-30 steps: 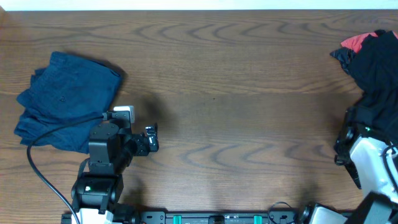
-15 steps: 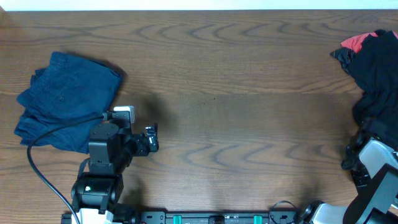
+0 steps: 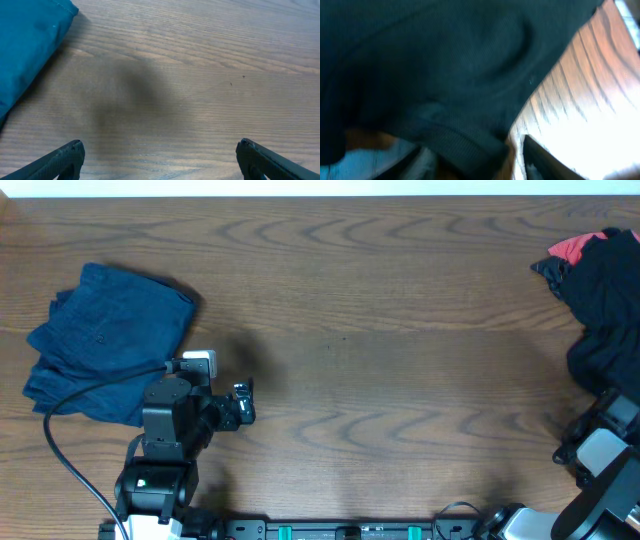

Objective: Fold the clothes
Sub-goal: 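Reach the right gripper into the right clothes pile and grasp the black shirt, then pull the black shirt with the right gripper toward table center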

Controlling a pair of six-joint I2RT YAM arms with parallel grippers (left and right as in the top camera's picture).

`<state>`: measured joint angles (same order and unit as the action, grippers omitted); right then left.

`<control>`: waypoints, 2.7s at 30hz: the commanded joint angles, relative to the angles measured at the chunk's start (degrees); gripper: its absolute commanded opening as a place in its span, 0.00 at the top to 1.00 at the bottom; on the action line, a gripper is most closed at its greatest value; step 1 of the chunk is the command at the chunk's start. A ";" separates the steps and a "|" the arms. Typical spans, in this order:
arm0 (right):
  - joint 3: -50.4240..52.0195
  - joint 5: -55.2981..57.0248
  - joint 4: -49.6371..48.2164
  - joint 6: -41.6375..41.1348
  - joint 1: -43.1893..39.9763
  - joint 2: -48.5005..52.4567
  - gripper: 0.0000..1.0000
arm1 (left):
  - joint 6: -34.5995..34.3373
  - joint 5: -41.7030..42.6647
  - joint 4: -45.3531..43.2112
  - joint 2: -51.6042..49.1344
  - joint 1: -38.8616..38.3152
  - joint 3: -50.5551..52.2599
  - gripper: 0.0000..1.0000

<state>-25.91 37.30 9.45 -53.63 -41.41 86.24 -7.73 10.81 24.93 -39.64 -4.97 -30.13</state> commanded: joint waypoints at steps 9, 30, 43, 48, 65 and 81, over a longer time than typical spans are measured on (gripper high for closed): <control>1.97 -4.87 -1.25 7.06 -1.60 0.35 0.99 | -0.50 0.11 -0.17 0.02 0.31 -0.85 0.02; -40.74 -53.24 30.84 32.57 2.73 -32.17 0.99 | -0.52 0.13 -0.31 0.02 0.31 -0.85 0.02; -40.30 -63.58 38.75 32.68 29.90 -29.05 0.99 | -0.52 0.13 -0.35 0.02 0.31 -0.85 0.02; -36.39 -61.53 34.99 33.05 42.14 -21.14 0.99 | -0.52 0.13 -0.35 0.02 0.31 -0.85 0.02; -35.26 -56.61 -1.33 34.36 70.97 11.21 0.87 | -0.52 0.15 -0.63 0.04 0.31 -0.85 0.02; -35.76 -38.58 25.07 36.00 44.22 -18.67 0.01 | -10.36 7.28 -11.19 -6.80 -0.04 -0.85 0.02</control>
<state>-61.34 -4.05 30.87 -19.18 7.29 70.61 -13.06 12.86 15.44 -42.94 -4.93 -30.13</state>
